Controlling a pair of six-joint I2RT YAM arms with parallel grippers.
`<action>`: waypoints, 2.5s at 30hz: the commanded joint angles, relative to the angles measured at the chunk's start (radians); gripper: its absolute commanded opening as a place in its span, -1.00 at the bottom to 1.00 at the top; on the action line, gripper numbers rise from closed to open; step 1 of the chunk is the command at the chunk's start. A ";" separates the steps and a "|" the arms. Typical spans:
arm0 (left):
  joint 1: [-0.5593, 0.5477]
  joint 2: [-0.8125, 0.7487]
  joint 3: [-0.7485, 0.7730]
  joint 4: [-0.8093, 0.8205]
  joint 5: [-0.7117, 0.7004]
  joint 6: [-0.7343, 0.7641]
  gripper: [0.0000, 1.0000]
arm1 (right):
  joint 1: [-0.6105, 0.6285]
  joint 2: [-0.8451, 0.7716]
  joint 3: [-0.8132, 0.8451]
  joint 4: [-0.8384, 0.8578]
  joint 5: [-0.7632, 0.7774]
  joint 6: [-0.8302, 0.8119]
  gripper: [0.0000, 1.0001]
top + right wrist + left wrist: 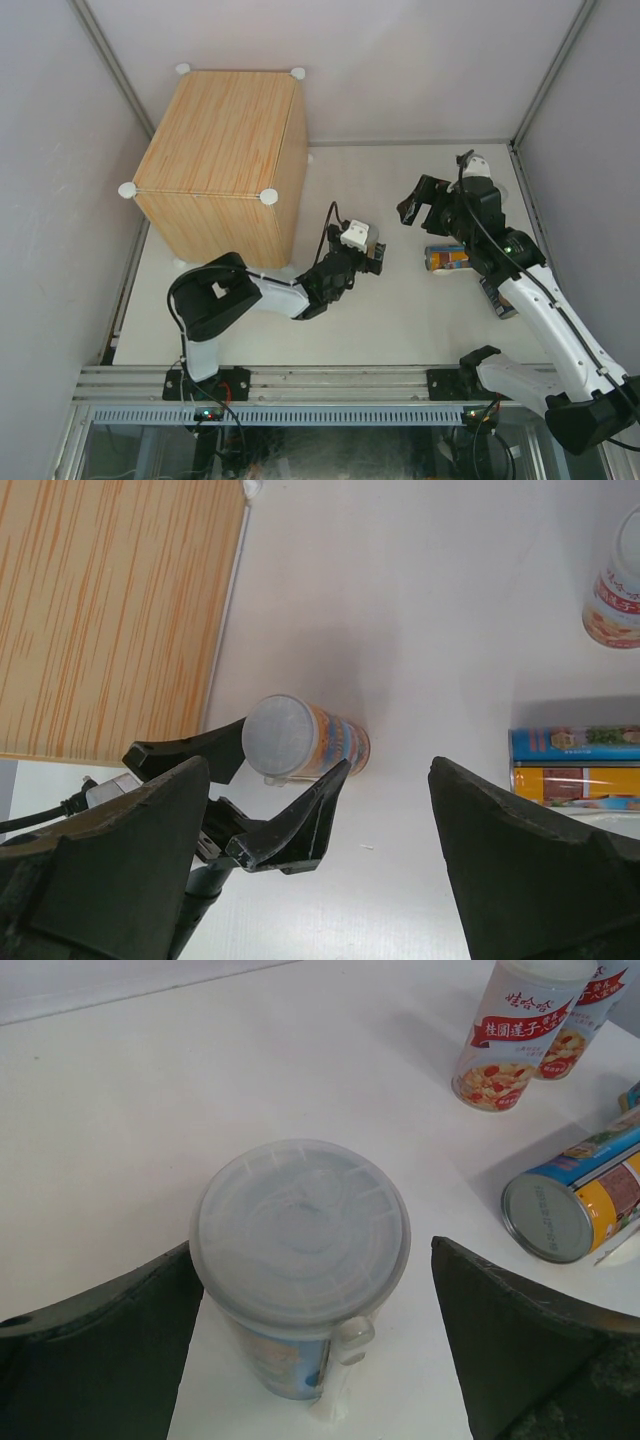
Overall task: Place and organize the canned foods onto the counter
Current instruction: Pick up the canned food from the center of the board.
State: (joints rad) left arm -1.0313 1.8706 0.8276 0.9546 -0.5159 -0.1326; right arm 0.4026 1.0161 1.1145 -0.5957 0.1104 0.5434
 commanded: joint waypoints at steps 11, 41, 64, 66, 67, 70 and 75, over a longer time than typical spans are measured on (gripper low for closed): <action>0.005 0.027 0.065 0.041 -0.022 -0.043 0.21 | -0.021 -0.011 0.019 0.025 -0.027 -0.038 0.79; 0.001 -0.123 0.023 0.035 0.004 0.044 -1.00 | -0.060 -0.023 -0.011 0.039 -0.049 -0.034 0.78; -0.027 -0.401 0.055 -0.233 0.019 0.092 -1.00 | -0.111 -0.010 -0.025 0.071 -0.063 -0.011 0.78; -0.034 -0.444 0.076 -0.298 0.005 0.097 -1.00 | -0.121 -0.008 -0.025 0.077 -0.070 -0.007 0.78; -0.039 -0.464 0.084 -0.324 -0.003 0.100 -1.00 | -0.126 -0.008 -0.025 0.081 -0.075 -0.006 0.78; -0.048 -0.528 0.114 -0.408 -0.027 0.105 -1.00 | -0.140 -0.005 -0.025 0.093 -0.088 -0.002 0.77; -0.062 -0.624 0.171 -0.532 -0.069 0.137 -1.00 | -0.146 0.011 -0.014 0.117 -0.092 0.007 0.77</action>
State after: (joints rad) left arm -1.0843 1.3781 0.8505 0.3874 -0.5255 -0.0463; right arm 0.2615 1.0183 1.0870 -0.5480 0.0311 0.5285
